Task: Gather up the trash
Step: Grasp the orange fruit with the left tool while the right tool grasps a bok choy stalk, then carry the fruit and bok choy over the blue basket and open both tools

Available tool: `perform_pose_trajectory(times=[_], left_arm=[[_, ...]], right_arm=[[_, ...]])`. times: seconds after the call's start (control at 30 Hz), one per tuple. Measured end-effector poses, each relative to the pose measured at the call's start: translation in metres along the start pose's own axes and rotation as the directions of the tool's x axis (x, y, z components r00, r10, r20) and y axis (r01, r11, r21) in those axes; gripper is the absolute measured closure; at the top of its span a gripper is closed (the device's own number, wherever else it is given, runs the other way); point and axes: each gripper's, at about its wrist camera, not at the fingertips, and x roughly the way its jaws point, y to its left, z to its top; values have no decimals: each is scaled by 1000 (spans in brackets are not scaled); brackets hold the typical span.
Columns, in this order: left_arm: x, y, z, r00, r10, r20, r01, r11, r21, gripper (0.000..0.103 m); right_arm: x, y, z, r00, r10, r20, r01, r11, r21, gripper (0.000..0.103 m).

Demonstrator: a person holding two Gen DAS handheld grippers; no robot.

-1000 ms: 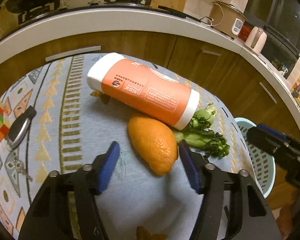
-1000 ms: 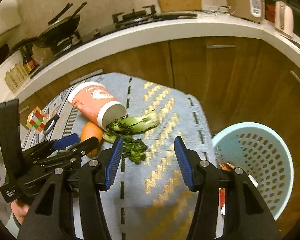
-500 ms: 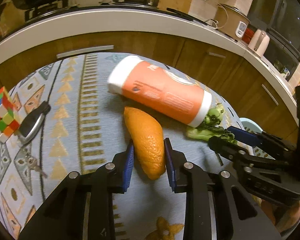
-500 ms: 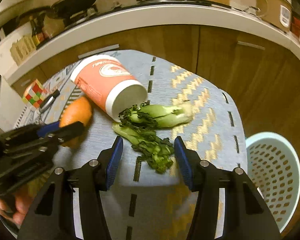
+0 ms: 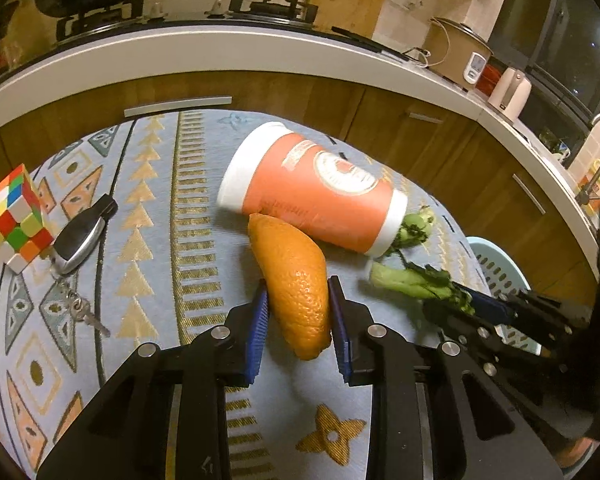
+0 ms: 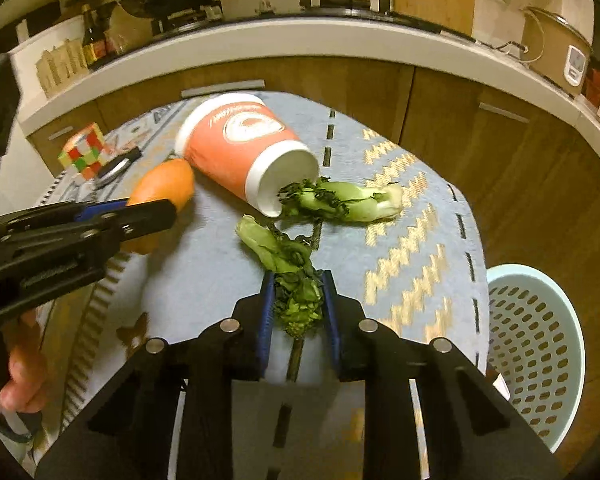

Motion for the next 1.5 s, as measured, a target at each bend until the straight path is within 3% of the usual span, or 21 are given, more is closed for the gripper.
perform_pose_trajectory(times=[0.3, 0.73, 1.13, 1.4, 1.5], left_arm=[[-25, -29, -4, 997, -57, 43, 55, 997, 60, 76], [-35, -118, 6, 984, -167, 61, 149, 962, 228, 76], [-1, -201, -3, 966, -256, -27, 250, 907, 340, 76], [30, -243, -15, 947, -290, -138, 321, 863, 391, 75], [41, -251, -17, 944, -285, -164, 328, 858, 394, 73]], right_arm=[[-56, -17, -13, 996, -29, 83, 24, 998, 62, 84], [-138, -90, -29, 952, -242, 188, 200, 955, 218, 84], [-145, -155, -62, 933, -340, 115, 282, 893, 349, 84], [-134, -190, -87, 934, -353, 52, 297, 850, 436, 83], [-127, -200, -95, 939, -343, 31, 291, 838, 461, 83]])
